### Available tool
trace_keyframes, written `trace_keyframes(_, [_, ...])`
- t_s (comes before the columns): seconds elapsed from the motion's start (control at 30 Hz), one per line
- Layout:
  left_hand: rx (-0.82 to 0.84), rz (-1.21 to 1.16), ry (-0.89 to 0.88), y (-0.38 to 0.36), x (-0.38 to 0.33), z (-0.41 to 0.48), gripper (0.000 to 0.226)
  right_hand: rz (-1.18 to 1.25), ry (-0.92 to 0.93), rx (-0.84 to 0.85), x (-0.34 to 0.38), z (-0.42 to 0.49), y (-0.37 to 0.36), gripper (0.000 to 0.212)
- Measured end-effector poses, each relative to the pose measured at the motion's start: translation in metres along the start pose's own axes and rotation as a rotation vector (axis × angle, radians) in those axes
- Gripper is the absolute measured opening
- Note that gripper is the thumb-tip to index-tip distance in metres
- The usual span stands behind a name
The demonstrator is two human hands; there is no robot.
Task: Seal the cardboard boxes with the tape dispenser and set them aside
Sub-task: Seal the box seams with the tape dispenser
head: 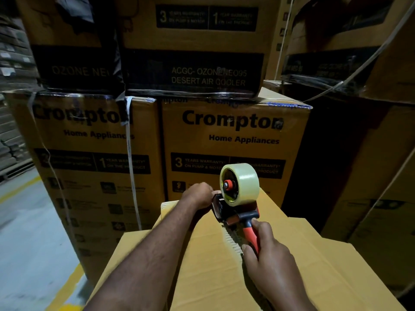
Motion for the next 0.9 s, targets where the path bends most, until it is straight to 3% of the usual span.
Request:
trace_keyframes(0.23, [0.115, 0.150, -0.059, -0.005, -0.003, 0.002, 0.025, 0.002, 0.007, 0.014, 0.001, 0.003, 0.001, 0.048])
trace_keyframes(0.63, [0.111, 0.052, -0.013, -0.005, 0.002, 0.003, 0.024, -0.051, 0.081, 0.005, 0.016, 0.001, 0.007, 0.038])
trace_keyframes(0.8, [0.128, 0.017, 0.004, -0.005, -0.001, -0.003, 0.031, -0.066, 0.059, -0.003, 0.016, -0.003, 0.018, 0.037])
trace_keyframes(0.9, [0.144, 0.015, 0.004, -0.005, -0.002, -0.007, 0.048, -0.069, 0.048, 0.015, 0.012, -0.011, 0.025, 0.041])
Point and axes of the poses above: each hand's wrist, its own z-axis towards the middle knuckle, its own y-axis out of the back of the hand, x = y × z, the point moved 6 cm from there along z, towards the middle knuckle, and after that the axes turned 4 degrees about z, right-handed, at the moved point
